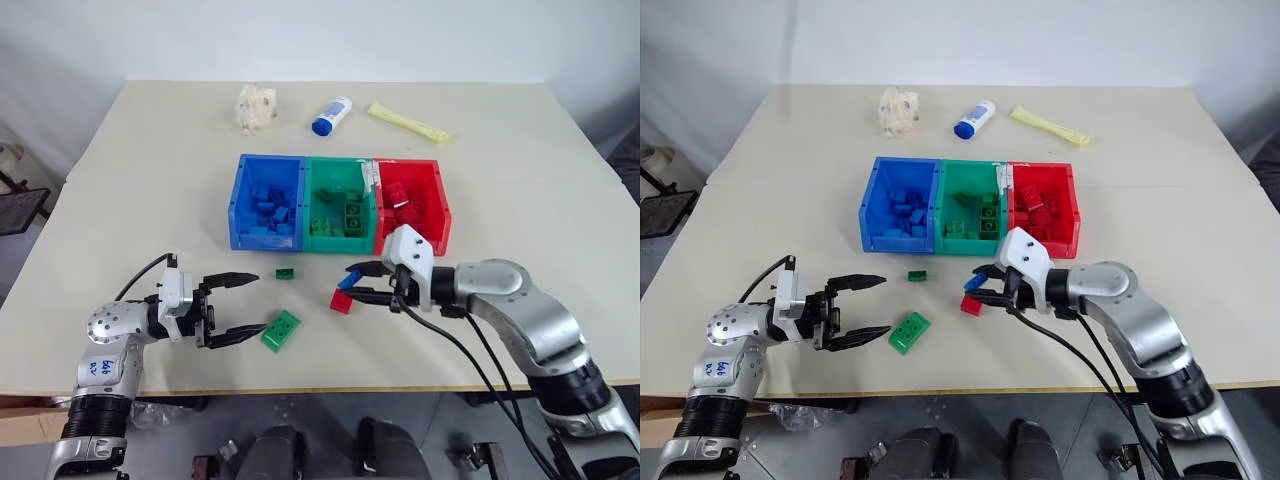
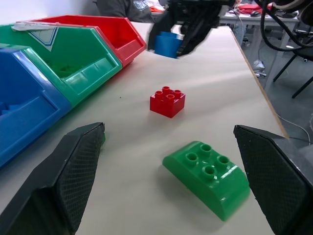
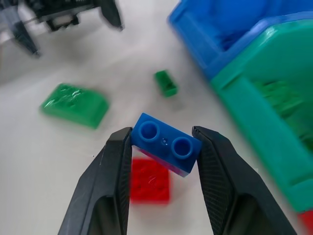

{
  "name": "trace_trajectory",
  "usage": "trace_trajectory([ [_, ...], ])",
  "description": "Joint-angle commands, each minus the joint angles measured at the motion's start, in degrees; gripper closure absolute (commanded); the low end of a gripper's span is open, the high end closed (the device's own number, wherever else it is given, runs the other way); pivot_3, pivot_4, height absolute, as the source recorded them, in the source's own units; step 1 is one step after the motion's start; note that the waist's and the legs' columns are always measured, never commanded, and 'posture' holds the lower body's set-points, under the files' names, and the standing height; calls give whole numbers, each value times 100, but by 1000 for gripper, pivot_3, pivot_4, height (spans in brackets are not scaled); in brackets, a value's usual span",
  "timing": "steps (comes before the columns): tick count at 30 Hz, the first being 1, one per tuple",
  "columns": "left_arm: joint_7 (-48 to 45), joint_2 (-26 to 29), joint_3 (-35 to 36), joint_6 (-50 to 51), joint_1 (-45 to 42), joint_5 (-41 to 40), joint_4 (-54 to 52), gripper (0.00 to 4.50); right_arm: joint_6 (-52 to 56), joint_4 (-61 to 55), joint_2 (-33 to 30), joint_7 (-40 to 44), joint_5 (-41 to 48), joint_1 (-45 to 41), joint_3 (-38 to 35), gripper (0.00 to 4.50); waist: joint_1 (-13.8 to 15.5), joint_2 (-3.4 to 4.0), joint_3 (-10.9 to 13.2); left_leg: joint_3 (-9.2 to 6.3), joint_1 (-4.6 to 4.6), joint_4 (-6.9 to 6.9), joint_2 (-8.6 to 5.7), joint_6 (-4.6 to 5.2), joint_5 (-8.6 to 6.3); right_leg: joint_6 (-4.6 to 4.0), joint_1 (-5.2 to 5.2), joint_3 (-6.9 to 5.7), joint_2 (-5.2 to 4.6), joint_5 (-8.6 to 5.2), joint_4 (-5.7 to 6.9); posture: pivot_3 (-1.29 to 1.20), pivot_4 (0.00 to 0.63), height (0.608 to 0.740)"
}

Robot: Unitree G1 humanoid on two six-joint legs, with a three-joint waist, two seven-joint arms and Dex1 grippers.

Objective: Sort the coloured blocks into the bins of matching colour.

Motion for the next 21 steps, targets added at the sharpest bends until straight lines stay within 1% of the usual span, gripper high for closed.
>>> trace_trajectory([
  [1, -16, -4, 16, -141, -148, -2, 65, 0, -479, 350, 256, -50, -193, -397, 9, 2974, -24, 0, 0, 0, 0, 0, 0, 0, 0, 0, -1, -1, 0, 0, 1, 0, 150, 740],
  [6, -20, -2, -1, -200, -206, 2, 129, 0, -985, 1113, 799, -115, -464, -961, 124, 2974, -110, 0, 0, -3, 1, -1, -1, 0, 0, 0, -3, -5, 0, 0, 12, 0, 150, 740],
  [10, -25, 53, 22, -193, -246, -25, 108, 0, -1775, 2195, 1561, -315, -774, -1667, 211, 2974, -191, 1, 0, -3, 1, -3, 1, 0, 0, -1, -10, -7, 3, 0, 24, 0, 150, 740],
  [13, -43, 99, 51, -197, -274, -33, 128, 0, -2416, 3065, 2161, -580, -944, -2126, 140, 2974, -245, 2, 0, -9, 4, -4, 0, -1, 1, -2, -14, -9, 3, -1, 45, 0, 150, 740],
  [15, -22, 110, 51, -191, -280, -29, 111, 0, -2824, 3626, 2477, -865, -1040, -2387, 9, 2257, -260, 2, 1, -12, 7, -5, 0, -1, 1, -3, -16, -8, 4, -2, 54, 0, 150, 740],
  [16, -15, 117, 51, -181, -276, -32, 96, 0, -3067, 3904, 2641, -1018, -1067, -2493, -66, 2065, -263, 3, 1, -12, 8, -7, -1, -1, 1, -4, -16, -8, 3, -2, 54, 0, 150, 740],
  [17, -17, 123, 53, -178, -279, -35, 100, 0, -3256, 4120, 2751, -1108, -1085, -2570, -117, 1697, -262, 3, 1, -15, 9, -7, -2, -1, 1, -4, -16, -8, 4, -2, 57, 0, 150, 740],
  [20, 25, 161, 70, -154, -292, -25, 57, 0, -3762, 4295, 2911, -1221, -1176, -2449, -148, 761, -256, 4, 1, -25, 8, -10, -6, -1, 1, -5, -15, -7, 4, -3, 58, 0, 150, 740],
  [21, 36, 172, 77, -155, -304, -22, 66, 0, -3852, 4275, 2915, -1205, -1192, -2394, -145, 370, -257, 4, 2, -29, 8, -10, -9, -1, 0, -5, -14, -5, 3, -3, 60, 0, 150, 740],
])
